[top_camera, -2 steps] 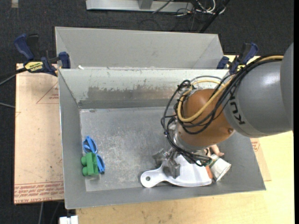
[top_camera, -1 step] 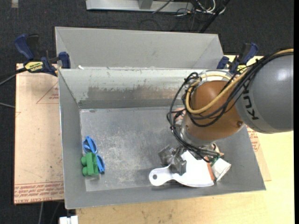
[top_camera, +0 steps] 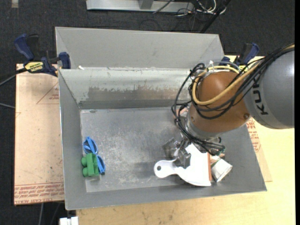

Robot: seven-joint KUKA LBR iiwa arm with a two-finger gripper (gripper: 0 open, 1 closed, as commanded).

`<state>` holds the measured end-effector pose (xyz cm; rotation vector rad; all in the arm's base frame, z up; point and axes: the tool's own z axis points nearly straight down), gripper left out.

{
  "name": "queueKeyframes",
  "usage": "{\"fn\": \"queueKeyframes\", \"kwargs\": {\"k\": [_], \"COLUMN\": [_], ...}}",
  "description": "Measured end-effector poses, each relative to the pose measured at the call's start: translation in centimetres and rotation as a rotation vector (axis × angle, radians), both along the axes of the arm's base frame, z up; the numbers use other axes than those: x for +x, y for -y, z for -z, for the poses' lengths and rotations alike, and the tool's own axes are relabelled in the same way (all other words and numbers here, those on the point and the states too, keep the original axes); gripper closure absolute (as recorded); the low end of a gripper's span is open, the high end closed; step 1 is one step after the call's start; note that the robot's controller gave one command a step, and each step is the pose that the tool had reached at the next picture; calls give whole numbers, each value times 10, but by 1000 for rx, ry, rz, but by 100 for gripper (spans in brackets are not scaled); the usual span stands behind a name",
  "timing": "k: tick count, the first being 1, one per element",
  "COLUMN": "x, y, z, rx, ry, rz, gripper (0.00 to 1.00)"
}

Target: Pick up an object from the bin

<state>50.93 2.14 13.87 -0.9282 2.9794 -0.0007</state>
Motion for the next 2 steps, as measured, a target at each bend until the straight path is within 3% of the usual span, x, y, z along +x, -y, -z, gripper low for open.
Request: {"fn": "queueKeyframes", "kwargs": {"k": [1, 2], "x": [-2, 8], "y": [-2, 1], "z": [-11, -76], "rx": [1, 2], "ry": [-24, -9], "rz": [2, 25], "gripper": [100, 100]}}
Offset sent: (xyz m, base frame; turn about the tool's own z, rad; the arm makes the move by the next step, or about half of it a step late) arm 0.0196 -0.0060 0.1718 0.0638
